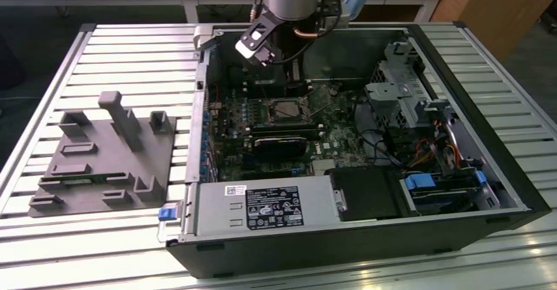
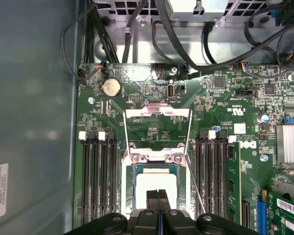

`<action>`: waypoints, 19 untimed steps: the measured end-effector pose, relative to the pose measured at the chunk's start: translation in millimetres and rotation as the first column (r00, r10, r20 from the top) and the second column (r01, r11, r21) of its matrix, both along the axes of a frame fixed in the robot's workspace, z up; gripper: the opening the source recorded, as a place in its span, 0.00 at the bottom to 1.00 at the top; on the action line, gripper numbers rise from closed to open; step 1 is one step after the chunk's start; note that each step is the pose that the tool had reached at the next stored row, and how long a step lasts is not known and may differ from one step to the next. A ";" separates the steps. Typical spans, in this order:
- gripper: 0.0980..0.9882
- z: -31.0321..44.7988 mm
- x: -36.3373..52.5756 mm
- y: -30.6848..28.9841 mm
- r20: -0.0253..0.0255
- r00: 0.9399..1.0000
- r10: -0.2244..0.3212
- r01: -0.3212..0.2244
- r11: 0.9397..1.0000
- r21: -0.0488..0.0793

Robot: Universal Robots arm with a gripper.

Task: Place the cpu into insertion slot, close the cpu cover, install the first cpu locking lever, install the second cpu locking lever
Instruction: 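Close the cpu cover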

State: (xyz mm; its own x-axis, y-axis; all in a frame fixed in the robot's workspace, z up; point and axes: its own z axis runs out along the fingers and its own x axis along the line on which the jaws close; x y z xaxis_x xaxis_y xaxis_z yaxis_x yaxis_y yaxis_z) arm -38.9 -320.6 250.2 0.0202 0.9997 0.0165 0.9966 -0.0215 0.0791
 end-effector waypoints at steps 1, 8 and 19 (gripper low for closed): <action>0.01 1.4 0.0 0.0 0.000 1.000 0.000 0.000 1.000 0.000; 0.01 5.0 0.0 0.0 0.000 1.000 0.000 0.000 1.000 0.000; 0.01 5.1 14.7 0.0 0.000 1.000 0.000 0.000 1.000 0.000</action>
State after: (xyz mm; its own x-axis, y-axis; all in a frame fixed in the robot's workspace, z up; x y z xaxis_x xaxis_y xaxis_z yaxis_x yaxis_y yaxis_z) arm -24.3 -320.6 255.3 0.0202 0.9997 0.0166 0.9966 -0.0214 0.0792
